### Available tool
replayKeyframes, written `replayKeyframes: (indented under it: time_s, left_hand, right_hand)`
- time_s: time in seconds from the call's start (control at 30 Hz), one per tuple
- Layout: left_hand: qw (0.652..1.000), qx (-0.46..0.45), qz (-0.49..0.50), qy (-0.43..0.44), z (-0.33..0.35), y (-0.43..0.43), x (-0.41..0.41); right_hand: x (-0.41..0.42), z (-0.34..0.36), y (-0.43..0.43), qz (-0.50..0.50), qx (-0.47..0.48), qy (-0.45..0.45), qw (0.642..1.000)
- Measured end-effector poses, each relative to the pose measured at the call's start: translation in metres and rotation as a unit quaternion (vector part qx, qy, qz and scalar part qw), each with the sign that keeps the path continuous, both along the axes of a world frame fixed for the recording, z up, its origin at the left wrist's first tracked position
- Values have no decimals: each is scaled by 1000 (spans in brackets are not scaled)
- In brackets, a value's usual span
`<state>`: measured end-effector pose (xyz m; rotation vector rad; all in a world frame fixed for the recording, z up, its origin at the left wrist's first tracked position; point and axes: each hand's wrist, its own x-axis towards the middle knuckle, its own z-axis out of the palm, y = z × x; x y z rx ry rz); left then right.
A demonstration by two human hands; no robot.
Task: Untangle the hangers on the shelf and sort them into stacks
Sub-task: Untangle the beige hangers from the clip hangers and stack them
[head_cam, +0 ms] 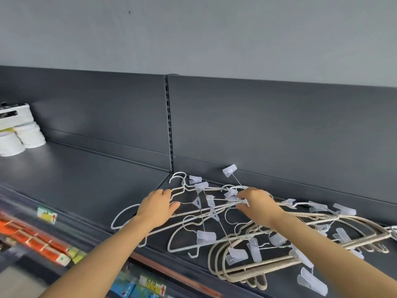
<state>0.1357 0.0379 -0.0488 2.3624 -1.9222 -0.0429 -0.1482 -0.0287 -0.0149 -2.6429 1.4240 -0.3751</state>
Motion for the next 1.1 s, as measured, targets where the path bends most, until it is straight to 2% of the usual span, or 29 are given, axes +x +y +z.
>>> replayKeyframes:
  time_s: [0.13,0.33,0.5,0.73,0.87,1.1]
  left_hand:
    - [996,38,41,74,-5,-5,22]
    - [996,80,42,22,-15,-19,41]
    - [997,78,14,-22,-24,-28,51]
    - [998,40,14,-43,-18,-26,50]
    - [998,-20,25,-56,-1,-24,53]
    - [991,-113,31,-65,20,-18,55]
  right_hand:
    - [14,1,-1,11,11,-20,1000]
    - [24,-2,-9,3,35,-22,999]
    - [34,-6,-15,9,40,-3,999]
    - [48,-8,-19,47,71,12,996]
    - [49,-15,-18,44,93,60,993]
    - [53,-3,-14,21,118,62,991]
